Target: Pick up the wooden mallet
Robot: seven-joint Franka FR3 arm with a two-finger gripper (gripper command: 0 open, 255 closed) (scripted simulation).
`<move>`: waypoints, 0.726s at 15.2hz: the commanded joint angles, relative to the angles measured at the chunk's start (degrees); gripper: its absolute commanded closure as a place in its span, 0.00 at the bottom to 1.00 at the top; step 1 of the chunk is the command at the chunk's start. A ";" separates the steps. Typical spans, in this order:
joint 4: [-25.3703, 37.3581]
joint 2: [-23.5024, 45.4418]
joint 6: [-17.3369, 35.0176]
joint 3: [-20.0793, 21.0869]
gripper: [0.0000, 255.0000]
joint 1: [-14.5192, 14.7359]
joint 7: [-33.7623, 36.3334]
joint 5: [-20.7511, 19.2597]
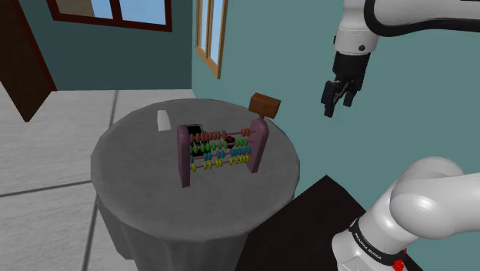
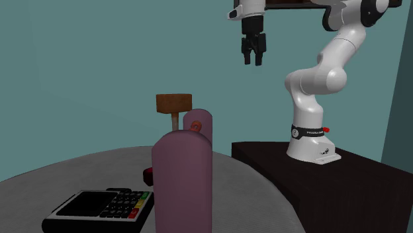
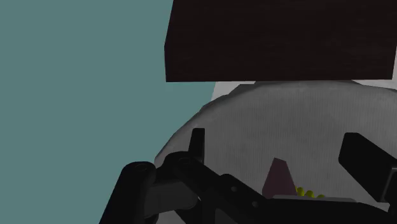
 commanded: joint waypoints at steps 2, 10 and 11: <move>-0.02 1.14 1.78 -1.43 0.00 0.25 -2.71 -0.88; 3.59 13.78 15.54 -11.95 0.00 3.23 -23.85 -4.50; 4.49 15.70 17.08 -13.12 0.00 3.75 -26.51 -4.45</move>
